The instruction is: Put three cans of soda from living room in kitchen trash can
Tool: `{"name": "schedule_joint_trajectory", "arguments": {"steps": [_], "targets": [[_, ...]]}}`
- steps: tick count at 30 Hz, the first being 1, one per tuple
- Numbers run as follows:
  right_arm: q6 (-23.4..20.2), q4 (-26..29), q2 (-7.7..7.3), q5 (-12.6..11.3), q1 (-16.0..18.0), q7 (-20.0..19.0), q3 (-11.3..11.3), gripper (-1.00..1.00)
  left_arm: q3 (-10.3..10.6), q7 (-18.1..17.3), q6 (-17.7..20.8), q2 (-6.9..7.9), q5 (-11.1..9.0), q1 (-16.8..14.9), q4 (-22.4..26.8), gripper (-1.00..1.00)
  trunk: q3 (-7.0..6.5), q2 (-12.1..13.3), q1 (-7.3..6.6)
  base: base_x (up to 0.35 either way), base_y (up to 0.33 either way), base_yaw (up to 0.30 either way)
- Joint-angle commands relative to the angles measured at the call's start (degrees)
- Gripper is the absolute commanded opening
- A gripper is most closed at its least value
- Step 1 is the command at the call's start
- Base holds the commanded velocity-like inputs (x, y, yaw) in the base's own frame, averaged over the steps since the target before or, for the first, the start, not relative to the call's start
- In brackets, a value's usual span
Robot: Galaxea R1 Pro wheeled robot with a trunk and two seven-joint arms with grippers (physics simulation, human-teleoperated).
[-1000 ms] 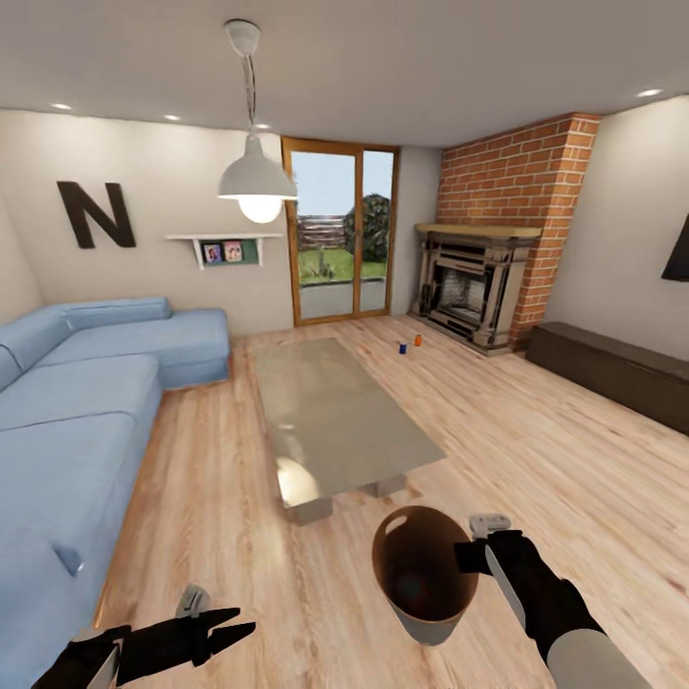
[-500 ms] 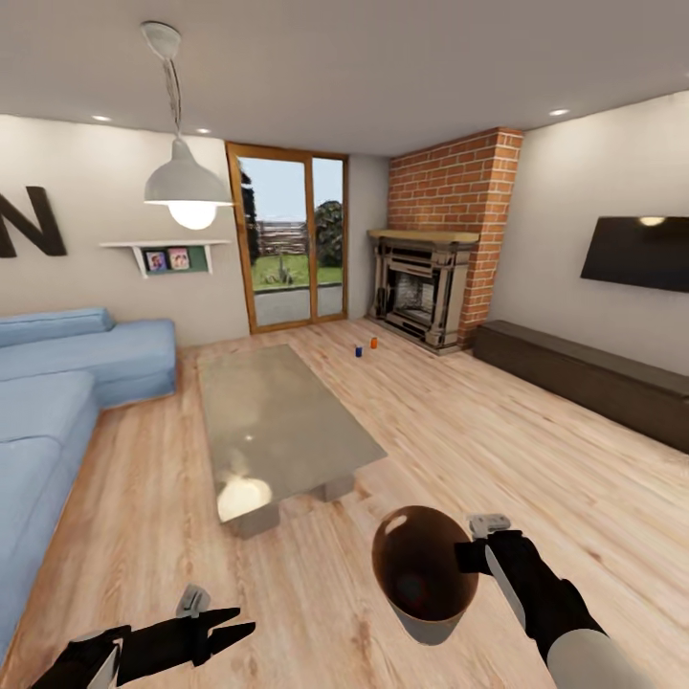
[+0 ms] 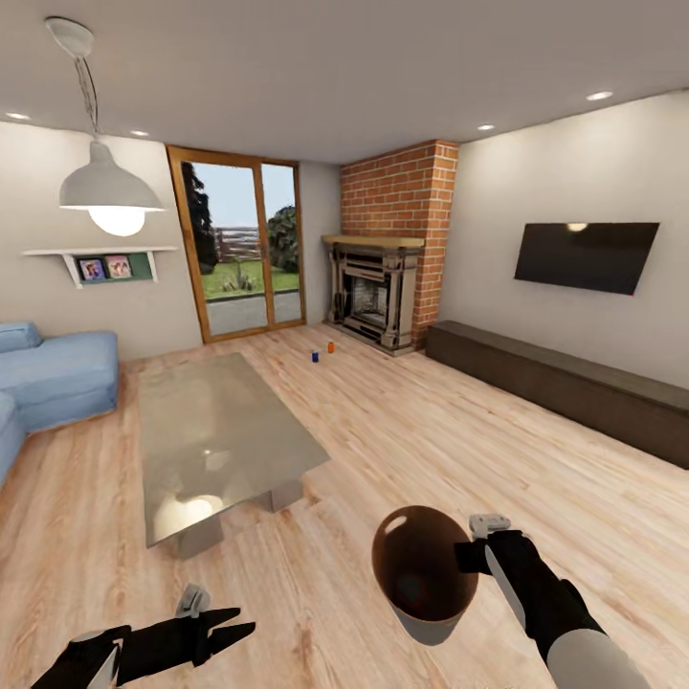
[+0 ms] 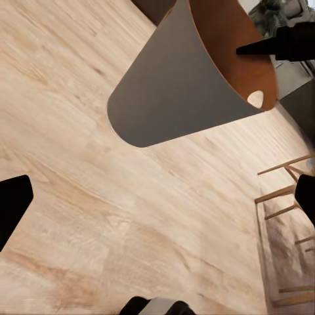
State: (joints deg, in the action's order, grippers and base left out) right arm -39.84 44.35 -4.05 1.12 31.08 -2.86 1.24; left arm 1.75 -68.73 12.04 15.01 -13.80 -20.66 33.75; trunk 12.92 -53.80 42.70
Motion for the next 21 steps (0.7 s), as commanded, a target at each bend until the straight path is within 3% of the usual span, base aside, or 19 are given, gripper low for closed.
{"name": "schedule_joint_trajectory", "arguments": {"steps": [1, 12, 21], "targets": [[0.0, 0.0, 0.01, -0.6, 0.0, -0.2, 0.0, -1.00, 0.0, 0.0, 0.0, 0.00, 0.0, 0.0, 0.0, 1.00, -0.07, 0.0, 0.00, 0.018, -0.350, -0.209], [-0.1, 0.0, 0.01, -0.6, 0.0, -0.2, 0.0, -1.00, 0.0, 0.1, 0.0, -0.02, 0.0, 0.0, 0.0, 1.00, -0.21, 0.0, 0.00, 0.129, -0.350, -0.056], [-0.1, 0.0, 0.01, -0.6, 0.0, -0.2, 0.0, -1.00, 0.0, 0.1, 0.1, 0.00, 0.0, 0.0, 0.0, 1.00, 0.42, 0.0, 0.00, 0.193, -0.350, -0.002]]}}
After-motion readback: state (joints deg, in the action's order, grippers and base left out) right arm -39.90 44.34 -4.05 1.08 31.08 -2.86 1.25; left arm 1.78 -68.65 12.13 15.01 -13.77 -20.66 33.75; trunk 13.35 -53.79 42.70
